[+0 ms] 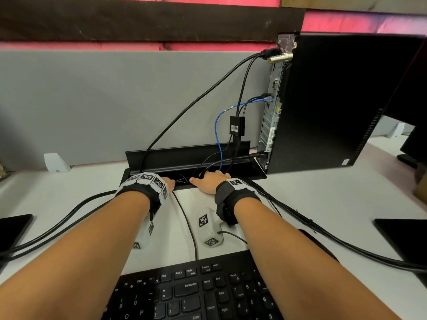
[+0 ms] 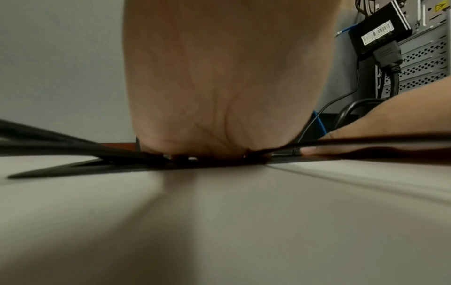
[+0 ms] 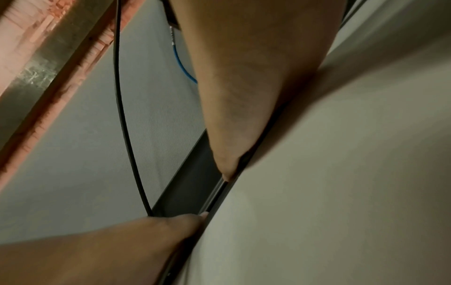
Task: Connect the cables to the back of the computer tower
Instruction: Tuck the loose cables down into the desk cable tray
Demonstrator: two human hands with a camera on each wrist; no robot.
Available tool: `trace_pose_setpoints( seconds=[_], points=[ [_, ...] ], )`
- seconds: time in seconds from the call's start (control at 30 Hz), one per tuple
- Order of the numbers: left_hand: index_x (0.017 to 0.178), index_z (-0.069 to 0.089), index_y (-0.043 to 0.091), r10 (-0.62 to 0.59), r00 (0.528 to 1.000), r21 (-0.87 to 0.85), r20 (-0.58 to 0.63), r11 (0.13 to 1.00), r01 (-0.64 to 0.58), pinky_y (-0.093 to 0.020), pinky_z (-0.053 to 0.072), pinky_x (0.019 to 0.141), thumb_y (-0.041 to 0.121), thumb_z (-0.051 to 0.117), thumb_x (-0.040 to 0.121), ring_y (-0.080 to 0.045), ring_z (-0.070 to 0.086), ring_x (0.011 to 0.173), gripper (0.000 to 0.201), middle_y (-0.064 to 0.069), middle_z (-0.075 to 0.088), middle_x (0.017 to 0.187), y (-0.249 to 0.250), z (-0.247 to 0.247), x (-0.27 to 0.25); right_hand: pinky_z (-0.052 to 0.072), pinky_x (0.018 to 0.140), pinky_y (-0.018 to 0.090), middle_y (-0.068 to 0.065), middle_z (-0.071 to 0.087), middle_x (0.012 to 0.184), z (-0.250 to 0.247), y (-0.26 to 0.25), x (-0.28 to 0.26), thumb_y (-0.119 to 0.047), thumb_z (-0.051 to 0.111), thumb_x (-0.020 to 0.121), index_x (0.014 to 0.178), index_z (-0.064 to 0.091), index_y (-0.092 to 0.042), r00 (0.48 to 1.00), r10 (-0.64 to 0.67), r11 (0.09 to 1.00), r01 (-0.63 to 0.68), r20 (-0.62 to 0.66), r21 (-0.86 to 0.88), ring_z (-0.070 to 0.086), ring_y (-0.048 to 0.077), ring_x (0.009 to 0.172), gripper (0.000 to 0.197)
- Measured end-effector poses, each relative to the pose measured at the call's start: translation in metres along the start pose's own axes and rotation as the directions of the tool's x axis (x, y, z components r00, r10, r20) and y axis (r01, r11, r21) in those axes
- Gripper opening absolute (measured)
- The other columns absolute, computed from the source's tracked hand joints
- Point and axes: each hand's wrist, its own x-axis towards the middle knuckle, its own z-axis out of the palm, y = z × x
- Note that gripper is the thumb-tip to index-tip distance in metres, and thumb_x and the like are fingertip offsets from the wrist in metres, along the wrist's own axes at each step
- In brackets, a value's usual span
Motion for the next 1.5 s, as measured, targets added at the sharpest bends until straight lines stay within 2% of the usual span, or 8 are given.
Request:
trace_pose_setpoints(
  seconds=[0.1, 0.27, 0.47, 0.63, 0.77, 0.97, 1.13, 1.5],
  points=[
    [0.143, 0.035, 0.006, 0.019, 1.000, 0.120, -0.011, 0.993, -0.017, -0.023, 0.042, 0.095, 0.020, 0.030, 0.104, -0.025, 0.053, 0.113, 0.042, -0.024, 0.052, 0.122, -0.004, 0.001, -0.003, 0.029, 0.109, 0.045, 0.010, 0.047, 0.142, 0.002, 0.005, -0.007, -0.068, 0.030, 0.091, 0.140, 0.047, -0.015, 0.992, -0.068, 0.997, 0.071, -0.110, 0.016, 0.037, 0.029, 0.135, 0.074],
    [0.125, 0.059, 0.026, 0.039, 0.983, 0.138, -0.180, 0.990, -0.014, -0.041, 0.034, 0.106, 0.031, 0.042, 0.095, -0.028, 0.033, 0.129, 0.035, -0.003, 0.042, 0.135, -0.009, 0.001, 0.010, 0.032, 0.107, 0.044, 0.012, 0.044, 0.142, -0.003, 0.006, -0.018, -0.065, 0.037, 0.091, 0.127, 0.059, -0.007, 0.976, -0.112, 0.993, 0.117, -0.185, 0.018, 0.038, 0.030, 0.132, 0.071],
    [0.118, 0.062, 0.007, -0.011, 1.000, -0.003, -0.027, 1.000, 0.011, -0.030, 0.048, 0.091, 0.022, 0.041, 0.097, -0.025, 0.059, 0.114, 0.033, -0.008, 0.062, 0.123, -0.005, -0.003, 0.026, 0.034, 0.102, 0.041, 0.010, 0.061, 0.110, -0.001, 0.007, -0.016, -0.060, 0.040, 0.093, 0.085, 0.054, -0.011, 0.980, -0.095, 0.991, 0.109, -0.176, 0.073, 0.050, 0.027, 0.118, 0.052],
    [0.069, 0.049, 0.011, 0.016, 0.996, -0.098, -0.089, 0.995, -0.024, -0.021, 0.038, 0.058, 0.027, 0.038, 0.098, -0.013, 0.050, 0.065, 0.035, -0.001, 0.051, 0.073, -0.007, 0.003, 0.026, 0.034, 0.103, 0.041, 0.012, 0.059, 0.125, -0.001, 0.005, -0.014, -0.060, 0.034, 0.095, 0.119, 0.060, -0.004, 0.980, -0.088, 0.995, 0.094, -0.180, 0.024, 0.047, 0.027, 0.123, 0.066],
    [0.062, 0.035, 0.014, -0.026, 0.995, -0.173, -0.101, 0.985, 0.009, -0.019, 0.029, 0.051, 0.027, 0.036, 0.101, -0.011, 0.037, 0.057, 0.041, 0.001, 0.037, 0.065, -0.005, 0.001, 0.025, 0.034, 0.104, 0.042, 0.011, 0.053, 0.134, 0.001, 0.004, -0.012, -0.059, 0.033, 0.096, 0.127, 0.057, -0.005, 0.977, -0.094, 0.996, 0.092, -0.191, -0.014, 0.044, 0.027, 0.127, 0.067],
    [0.066, 0.044, 0.015, 0.007, 0.995, -0.100, -0.095, 0.995, -0.017, -0.020, 0.032, 0.050, 0.034, 0.042, 0.096, -0.011, 0.043, 0.059, 0.036, 0.002, 0.044, 0.068, -0.009, 0.001, 0.034, 0.034, 0.104, 0.044, 0.012, 0.046, 0.138, 0.000, 0.006, -0.014, -0.058, 0.039, 0.095, 0.127, 0.056, -0.004, 0.968, -0.114, 0.992, 0.123, -0.222, 0.026, 0.044, 0.029, 0.127, 0.065],
    [0.121, 0.057, 0.013, 0.050, 0.982, 0.014, -0.184, 0.999, -0.048, -0.032, 0.048, 0.082, 0.040, 0.046, 0.092, -0.024, 0.059, 0.103, 0.041, -0.006, 0.057, 0.121, -0.013, 0.001, 0.030, 0.035, 0.103, 0.042, 0.012, 0.059, 0.123, -0.001, 0.005, -0.015, -0.057, 0.041, 0.094, 0.117, 0.060, -0.003, 0.975, -0.071, 0.994, 0.087, -0.208, 0.068, 0.049, 0.028, 0.122, 0.062],
    [0.081, 0.057, 0.013, 0.027, 0.988, -0.119, -0.154, 0.992, -0.046, -0.023, 0.042, 0.057, 0.037, 0.052, 0.091, -0.018, 0.057, 0.075, 0.026, -0.001, 0.055, 0.073, -0.012, 0.001, 0.043, 0.030, 0.108, 0.043, 0.012, 0.052, 0.136, -0.004, 0.003, -0.014, -0.056, 0.032, 0.098, 0.130, 0.053, -0.003, 0.989, -0.051, 0.999, 0.052, -0.140, -0.001, 0.040, 0.028, 0.131, 0.065]
  ],
)
